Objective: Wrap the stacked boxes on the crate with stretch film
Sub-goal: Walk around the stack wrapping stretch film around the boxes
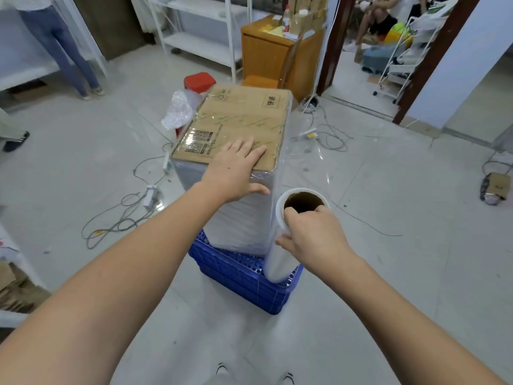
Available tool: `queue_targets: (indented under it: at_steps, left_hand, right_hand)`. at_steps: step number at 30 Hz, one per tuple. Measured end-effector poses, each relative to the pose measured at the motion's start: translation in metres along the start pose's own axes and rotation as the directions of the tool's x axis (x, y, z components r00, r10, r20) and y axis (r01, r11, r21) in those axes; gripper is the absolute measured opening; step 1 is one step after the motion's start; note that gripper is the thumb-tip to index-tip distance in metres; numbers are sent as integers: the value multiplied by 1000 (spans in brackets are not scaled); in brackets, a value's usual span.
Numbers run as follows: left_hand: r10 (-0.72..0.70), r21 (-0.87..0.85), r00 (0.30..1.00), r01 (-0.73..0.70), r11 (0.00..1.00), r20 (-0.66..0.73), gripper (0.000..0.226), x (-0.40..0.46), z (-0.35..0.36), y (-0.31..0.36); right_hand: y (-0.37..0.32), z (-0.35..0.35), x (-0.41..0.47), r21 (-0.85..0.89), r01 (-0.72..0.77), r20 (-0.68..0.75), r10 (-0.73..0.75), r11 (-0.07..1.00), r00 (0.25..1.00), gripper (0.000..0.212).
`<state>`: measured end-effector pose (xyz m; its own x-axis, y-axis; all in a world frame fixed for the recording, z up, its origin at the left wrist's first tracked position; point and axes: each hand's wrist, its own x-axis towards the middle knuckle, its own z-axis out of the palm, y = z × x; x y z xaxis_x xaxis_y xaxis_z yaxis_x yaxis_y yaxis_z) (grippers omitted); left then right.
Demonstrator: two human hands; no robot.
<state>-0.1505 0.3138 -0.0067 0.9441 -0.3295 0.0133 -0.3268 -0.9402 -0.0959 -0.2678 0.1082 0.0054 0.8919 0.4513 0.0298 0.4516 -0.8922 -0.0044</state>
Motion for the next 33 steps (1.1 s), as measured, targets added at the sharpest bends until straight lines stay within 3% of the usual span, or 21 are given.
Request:
queue_targets:
  at_steps: [3, 7, 9, 12, 18, 23, 27, 33]
  left_hand:
    - [127, -33, 991, -126, 992, 41, 115, 1, -5, -24]
    - [325, -78, 943, -319, 945, 76, 115, 8, -11, -68]
    - [406, -67, 910, -401, 914, 85, 114, 16, -14, -88]
    - [468, -65, 883, -465, 883, 46, 108, 21, -10, -103]
    - [517, -6, 855, -518, 856, -35, 100, 24, 9, -98]
    - [515, -15, 856, -516, 856, -36, 97, 27, 12, -101]
    - [502, -24, 864, -503, 864, -34, 96, 31, 11, -98]
    - [464, -29, 886, -465, 885, -17, 96, 30, 8, -75]
  right_hand:
    - [-14, -3, 2, 19, -89, 25, 88, 996, 996, 20]
    - [-28, -4, 16, 35, -219, 89, 215, 975, 972, 23]
    - [-34, -6, 25, 0, -299, 94, 298, 954, 950, 34]
    - [-45, -6, 39, -9, -523, 57, 523, 852, 851, 71]
    - [-66, -4, 51, -71, -664, -20, 664, 745, 747, 84]
    - [-76, 6, 49, -90, -600, -76, 595, 795, 800, 64]
    - [-81, 5, 35, -85, -520, -65, 516, 850, 854, 60]
    - [-104, 27, 20, -89, -268, -224, 243, 959, 944, 59]
